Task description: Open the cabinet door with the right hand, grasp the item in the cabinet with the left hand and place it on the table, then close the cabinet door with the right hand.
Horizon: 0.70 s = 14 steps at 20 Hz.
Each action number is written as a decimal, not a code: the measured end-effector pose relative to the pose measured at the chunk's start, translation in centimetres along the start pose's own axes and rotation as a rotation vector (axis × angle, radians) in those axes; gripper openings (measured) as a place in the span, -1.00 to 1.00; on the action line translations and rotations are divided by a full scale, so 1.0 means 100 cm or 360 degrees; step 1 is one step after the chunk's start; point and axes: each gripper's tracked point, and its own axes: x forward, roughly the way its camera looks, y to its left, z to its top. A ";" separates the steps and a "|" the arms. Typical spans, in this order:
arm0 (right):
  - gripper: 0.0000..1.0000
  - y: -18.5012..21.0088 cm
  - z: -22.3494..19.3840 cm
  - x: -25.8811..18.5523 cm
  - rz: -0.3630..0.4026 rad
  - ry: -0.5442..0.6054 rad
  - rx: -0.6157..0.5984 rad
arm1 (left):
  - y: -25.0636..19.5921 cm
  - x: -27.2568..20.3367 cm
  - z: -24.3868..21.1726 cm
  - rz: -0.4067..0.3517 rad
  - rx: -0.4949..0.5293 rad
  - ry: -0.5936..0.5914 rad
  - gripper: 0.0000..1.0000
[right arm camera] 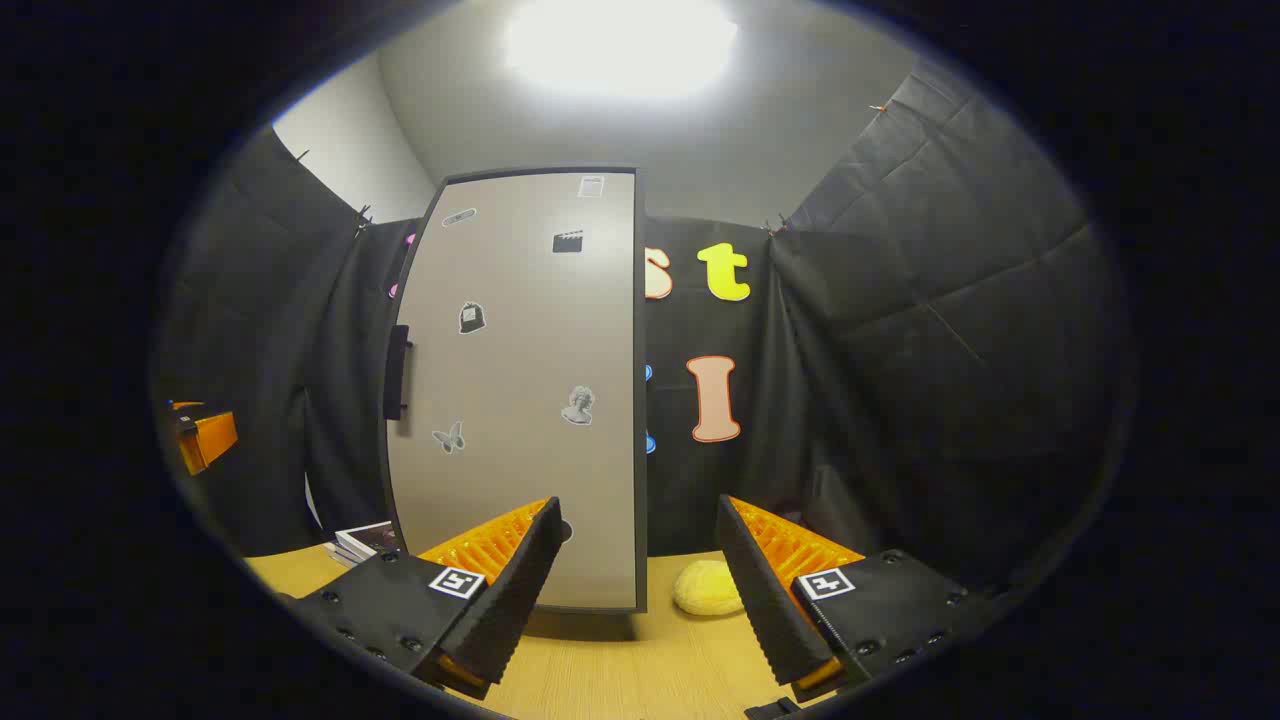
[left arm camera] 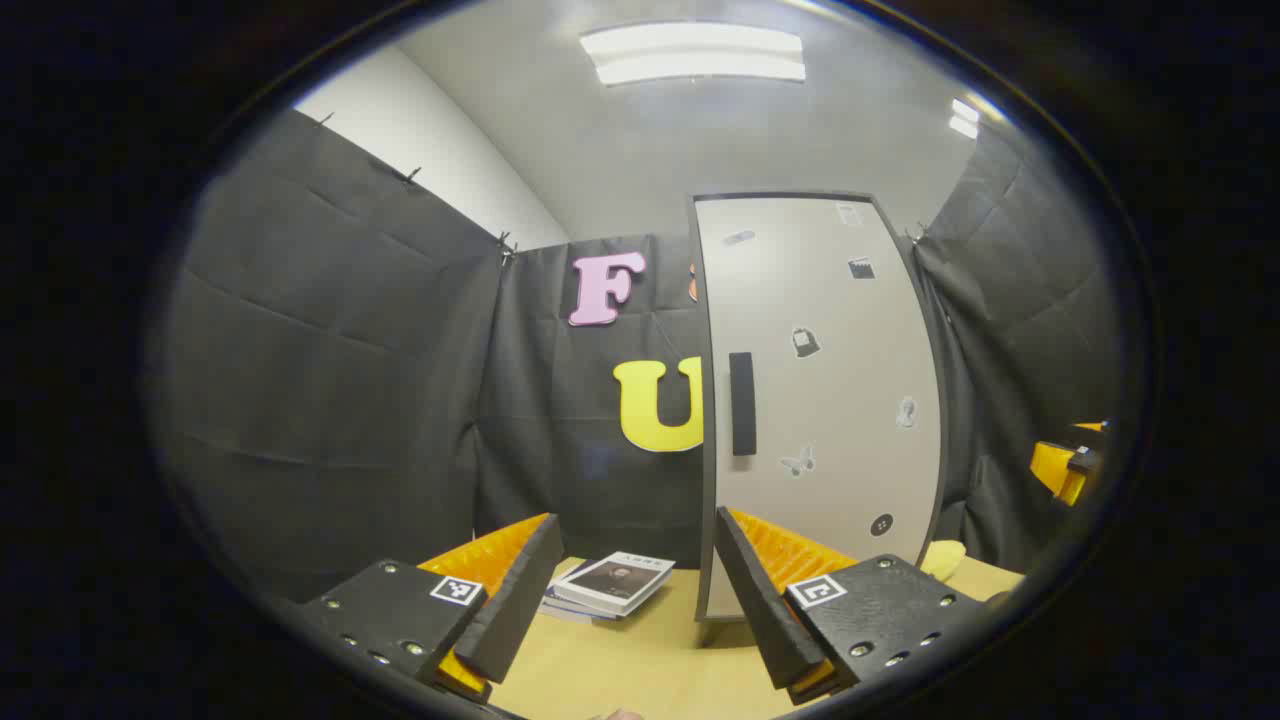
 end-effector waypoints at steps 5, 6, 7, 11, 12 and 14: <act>0.95 0.002 0.002 0.000 0.0007 -0.0015 0.0006 | 0.005 -0.004 -0.001 0.0016 0.0006 0.0002 0.83; 0.95 0.001 0.003 0.001 0.0002 -0.0018 0.0005 | 0.006 -0.004 -0.001 0.0016 0.0004 0.0001 0.83; 0.95 0.001 0.003 0.003 0.0001 -0.0016 0.0004 | 0.006 -0.003 -0.002 0.0017 0.0002 0.0003 0.83; 0.93 -0.003 0.006 0.005 -0.0013 -0.0025 -0.0003 | 0.007 -0.002 -0.006 0.0015 -0.0006 0.0018 0.83; 0.95 -0.002 0.006 0.006 -0.0012 -0.0021 -0.0002 | 0.007 -0.001 -0.008 0.0013 -0.0001 0.0024 0.89; 0.95 0.002 0.007 0.010 -0.0002 -0.0010 0.0012 | 0.010 0.001 -0.009 0.0016 0.0010 0.0029 0.83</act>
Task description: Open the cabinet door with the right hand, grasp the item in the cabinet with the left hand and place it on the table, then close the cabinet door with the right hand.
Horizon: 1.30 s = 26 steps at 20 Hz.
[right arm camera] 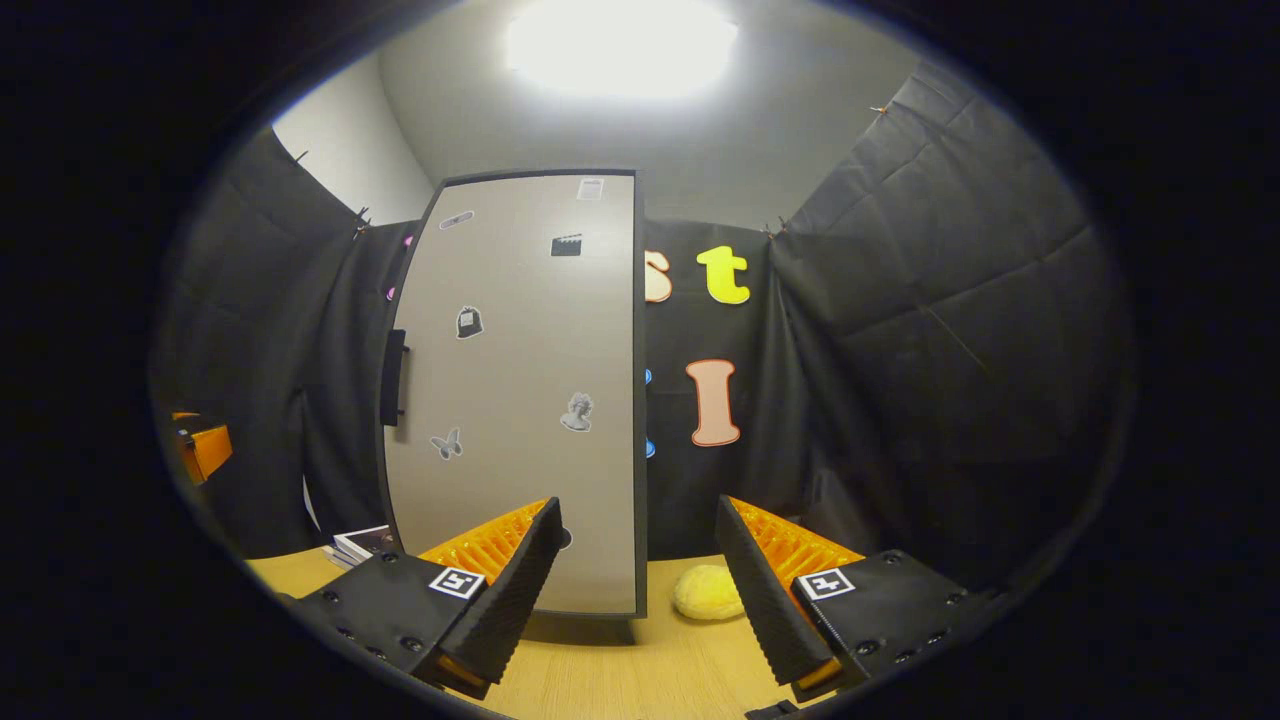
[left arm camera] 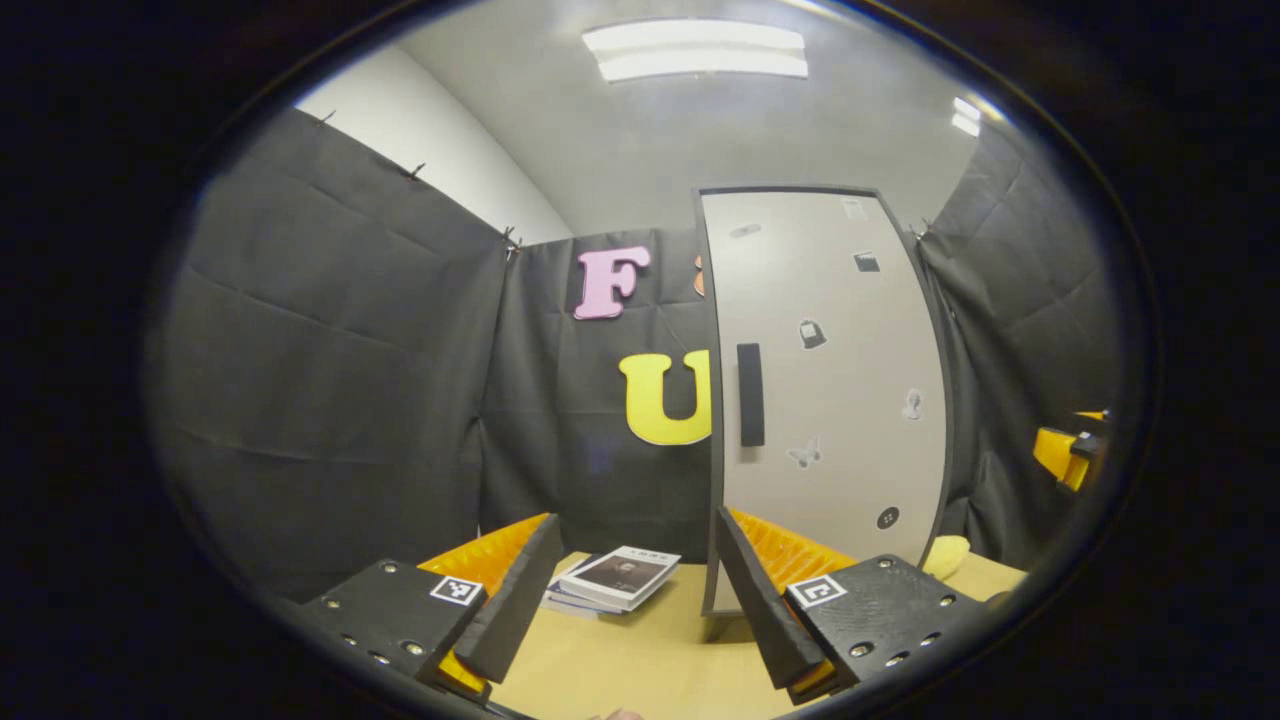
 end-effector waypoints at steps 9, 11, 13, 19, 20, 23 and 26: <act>0.95 0.067 0.033 0.041 0.0198 0.0015 0.0064 | 0.039 0.001 -0.006 0.0070 0.0034 0.0018 0.89; 0.94 0.089 0.041 0.052 0.0257 0.0018 0.0070 | 0.053 0.001 -0.008 0.0097 0.0049 0.0023 0.89; 0.95 0.111 0.050 0.062 0.0307 0.0010 0.0065 | 0.068 0.001 -0.011 0.0125 0.0061 0.0030 0.89; 0.94 0.176 0.071 0.093 0.0423 -0.0003 0.0105 | 0.117 -0.002 -0.021 0.0225 0.0105 0.0055 0.83; 0.94 0.185 0.073 0.099 0.0436 0.0003 0.0105 | 0.127 -0.004 -0.023 0.0244 0.0111 0.0058 0.83; 0.94 0.218 0.076 0.117 0.0490 0.0023 0.0124 | 0.153 -0.008 -0.026 0.0299 0.0122 0.0072 0.89; 0.94 0.246 0.074 0.136 0.0518 0.0073 0.0124 | 0.179 -0.011 -0.034 0.0352 0.0131 0.0095 0.89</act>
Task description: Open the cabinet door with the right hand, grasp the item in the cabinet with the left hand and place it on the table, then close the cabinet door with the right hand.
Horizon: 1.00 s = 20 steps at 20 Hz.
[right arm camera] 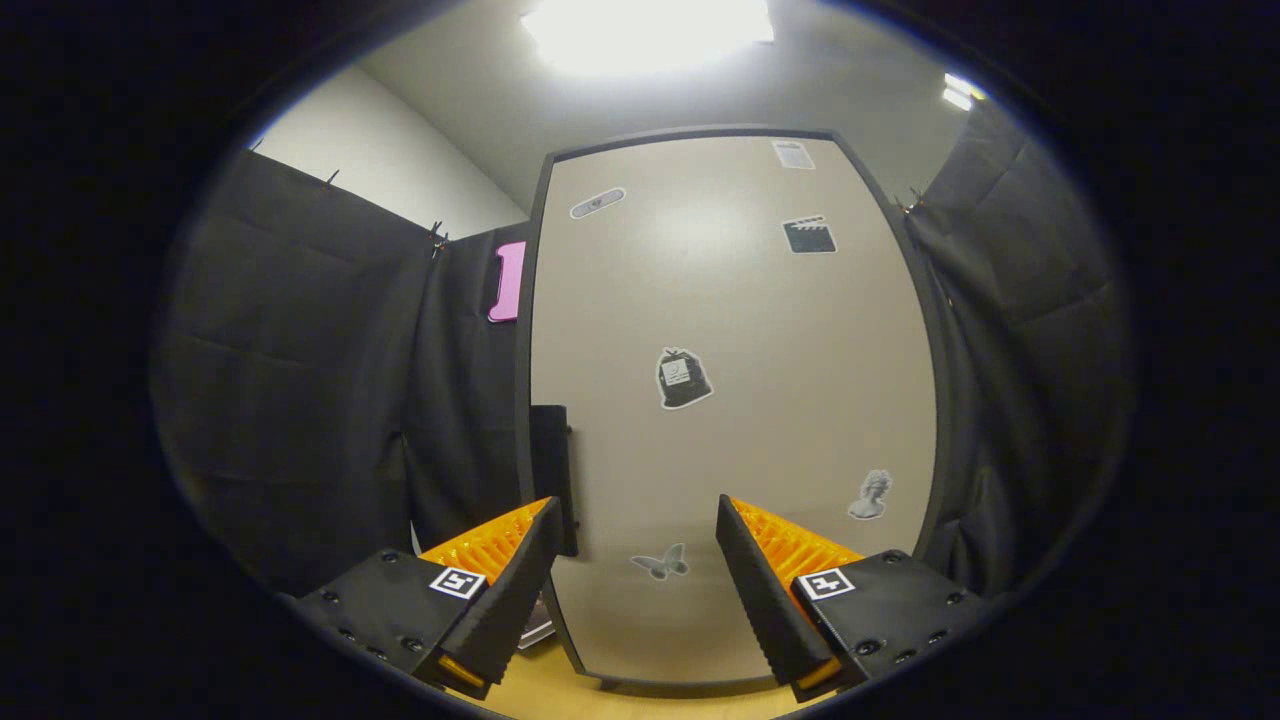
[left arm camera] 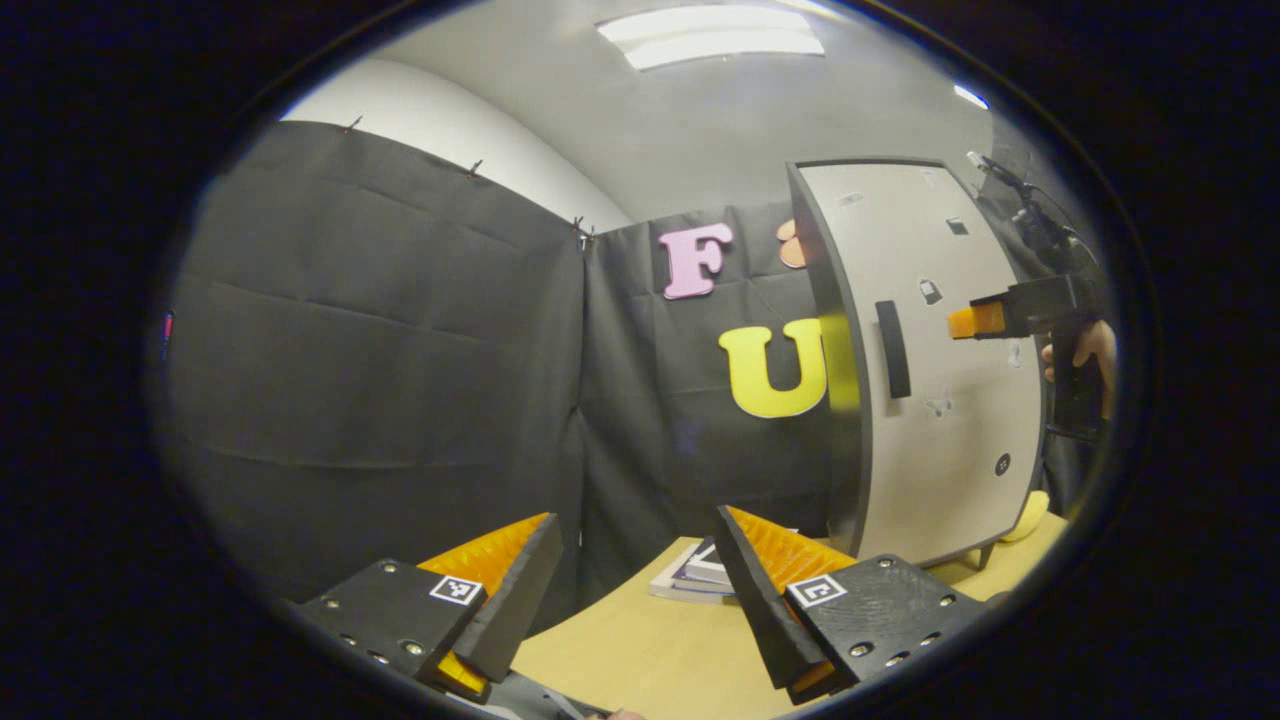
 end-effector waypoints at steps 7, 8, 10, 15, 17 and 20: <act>0.94 0.037 -0.012 0.057 0.0015 0.0099 -0.0010 | 0.043 0.007 -0.017 0.0098 0.0011 0.0055 0.89; 0.95 0.043 -0.014 0.064 0.0022 0.0114 -0.0002 | 0.046 0.007 -0.019 0.0105 0.0012 0.0061 0.83; 0.91 0.050 -0.018 0.076 0.0021 0.0147 0.0012 | 0.053 0.008 -0.022 0.0119 0.0012 0.0067 0.83; 0.24 0.058 -0.029 0.088 -0.0033 0.0221 0.0014 | 0.060 0.010 -0.027 0.0128 0.0013 0.0076 0.83; -0.01 0.059 -0.032 0.092 -0.0046 0.0251 0.0023 | 0.060 0.010 -0.027 0.0122 0.0003 0.0080 0.83; -0.51 0.058 -0.032 0.092 -0.0053 0.0287 -0.0039 | 0.060 0.010 -0.028 0.0110 -0.0013 0.0080 0.83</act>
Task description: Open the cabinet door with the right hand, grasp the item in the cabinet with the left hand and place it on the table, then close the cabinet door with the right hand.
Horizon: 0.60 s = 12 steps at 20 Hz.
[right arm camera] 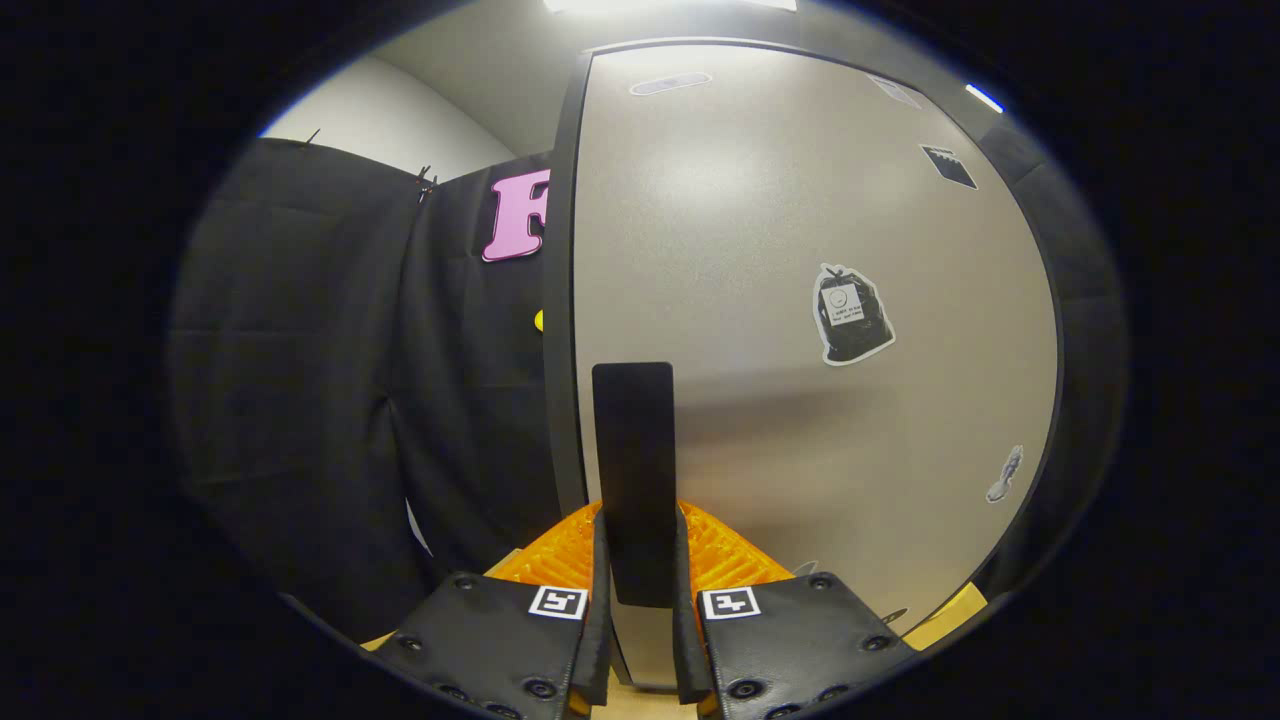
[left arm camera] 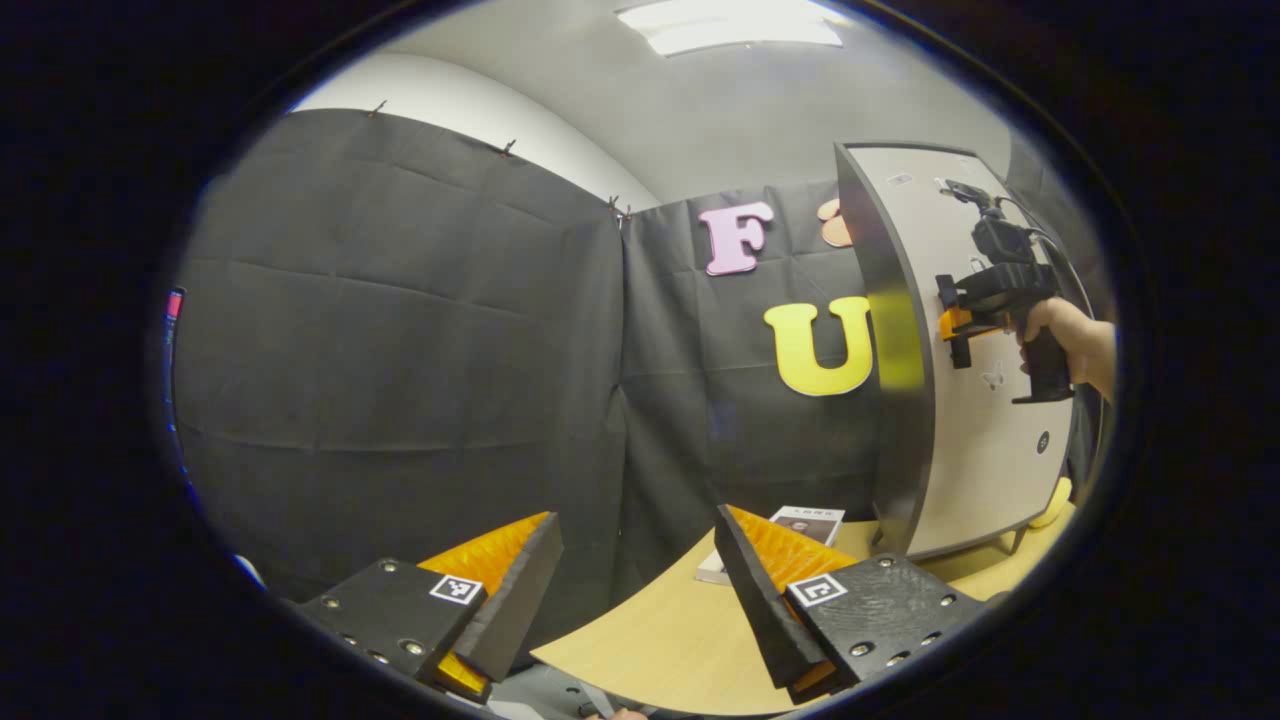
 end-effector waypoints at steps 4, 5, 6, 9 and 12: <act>-0.84 0.001 -0.001 -0.005 0.0034 0.0053 0.0025 | -0.002 0.000 0.002 -0.0037 -0.0008 -0.0016 0.84; -0.84 0.000 0.000 -0.006 0.0047 0.0050 0.0022 | -0.003 0.001 0.003 -0.0050 -0.0007 -0.0018 0.89; -0.83 0.000 0.000 -0.008 0.0061 0.0056 0.0027 | -0.004 0.000 0.003 -0.0066 -0.0007 -0.0024 0.83; -0.84 0.005 0.000 -0.021 0.0124 0.0064 0.0051 | -0.011 -0.008 0.018 -0.0108 0.0009 -0.0068 0.89; -0.84 0.003 0.000 -0.025 0.0203 0.0057 0.0057 | -0.042 -0.004 0.025 -0.0150 0.0005 -0.0069 0.83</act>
